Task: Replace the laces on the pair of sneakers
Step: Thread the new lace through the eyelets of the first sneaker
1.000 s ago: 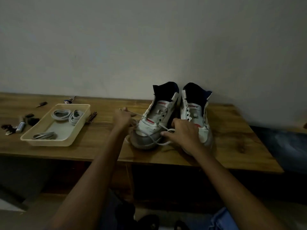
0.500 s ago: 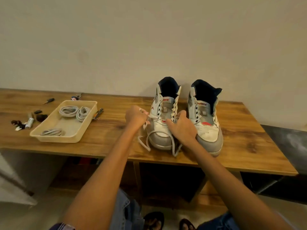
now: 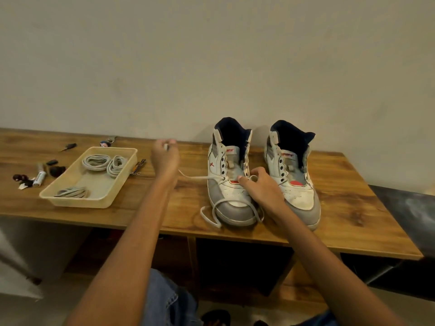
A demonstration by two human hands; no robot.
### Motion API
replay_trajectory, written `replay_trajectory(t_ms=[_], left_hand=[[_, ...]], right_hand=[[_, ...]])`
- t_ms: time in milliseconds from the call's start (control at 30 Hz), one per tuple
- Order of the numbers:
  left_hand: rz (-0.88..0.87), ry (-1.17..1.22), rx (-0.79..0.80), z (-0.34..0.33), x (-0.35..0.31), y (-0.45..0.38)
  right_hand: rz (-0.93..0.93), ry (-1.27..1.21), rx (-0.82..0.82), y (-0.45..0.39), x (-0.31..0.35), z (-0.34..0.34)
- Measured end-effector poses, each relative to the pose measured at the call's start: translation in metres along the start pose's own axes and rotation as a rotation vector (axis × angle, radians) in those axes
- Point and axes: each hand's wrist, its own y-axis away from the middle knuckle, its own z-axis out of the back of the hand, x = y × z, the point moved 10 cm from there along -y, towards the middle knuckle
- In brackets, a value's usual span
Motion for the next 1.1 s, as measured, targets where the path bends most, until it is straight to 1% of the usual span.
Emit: replay_trajectory(t_ms=[67, 100, 133, 167, 200, 233, 367, 433, 567, 633, 700, 733, 767, 800, 867, 900, 933, 967, 1033, 1100], left_hand=[[-0.081, -0.28, 0.333, -0.04, -0.001, 0.022], [-0.089, -0.404, 0.494, -0.057, 0.004, 0.037], [-0.078, -0.502, 0.622, -0.069, 0.011, 0.05], [-0.065, -0.573, 0.71, -0.077, 0.018, 0.06], [-0.057, -0.62, 0.752, -0.081, 0.023, 0.064], [-0.052, -0.637, 0.761, -0.083, 0.025, 0.065], [-0.038, -0.62, 0.762, -0.085, 0.027, 0.063], [-0.063, -0.59, 0.726, -0.086, 0.025, 0.064], [-0.061, -0.519, 0.539, -0.082, 0.026, 0.059], [-0.042, -0.476, 0.469, -0.078, 0.027, 0.057], [0.061, -0.291, 0.398, -0.07, 0.031, 0.053], [0.132, -0.162, 0.345, -0.063, 0.032, 0.049], [0.174, -0.052, 0.257, -0.05, 0.031, 0.043], [0.176, 0.032, 0.142, -0.033, 0.028, 0.034], [0.111, 0.152, -0.108, 0.005, 0.021, 0.017], [0.072, 0.163, -0.191, 0.019, 0.018, 0.012], [0.038, 0.135, -0.228, 0.027, 0.013, 0.01], [0.013, 0.077, -0.207, 0.027, 0.011, 0.009], [-0.016, -0.095, -0.052, 0.011, 0.01, 0.01], [-0.002, -0.269, 0.124, -0.008, 0.017, 0.013]], right_hand=[[0.015, 0.016, -0.009, 0.0, 0.001, 0.002], [0.021, 0.021, -0.014, -0.001, 0.003, 0.002], [0.024, 0.023, -0.019, -0.001, 0.003, 0.002], [0.024, 0.024, -0.024, -0.001, 0.003, 0.002], [0.023, 0.025, -0.027, -0.001, 0.003, 0.003], [0.025, 0.027, -0.029, -0.001, 0.003, 0.003], [0.047, 0.05, -0.037, -0.001, 0.004, 0.004], [0.051, 0.06, -0.045, -0.001, 0.004, 0.003], [0.038, 0.072, -0.046, -0.002, 0.004, 0.002], [0.024, 0.074, -0.05, -0.003, 0.002, 0.001], [0.013, 0.074, -0.049, -0.004, 0.001, 0.001], [0.008, 0.069, -0.043, -0.005, 0.0, 0.0], [0.003, 0.059, -0.034, -0.005, -0.001, 0.0], [-0.002, 0.046, -0.025, -0.006, -0.001, -0.001], [-0.001, 0.033, -0.02, -0.007, -0.001, -0.001], [0.004, 0.039, -0.026, -0.008, -0.001, 0.0], [0.011, 0.048, -0.03, -0.008, 0.0, 0.0], [0.021, 0.055, -0.028, -0.007, 0.0, 0.001], [0.057, 0.121, -0.035, -0.003, 0.006, 0.005], [0.173, 0.339, -0.141, 0.005, 0.025, 0.02]])
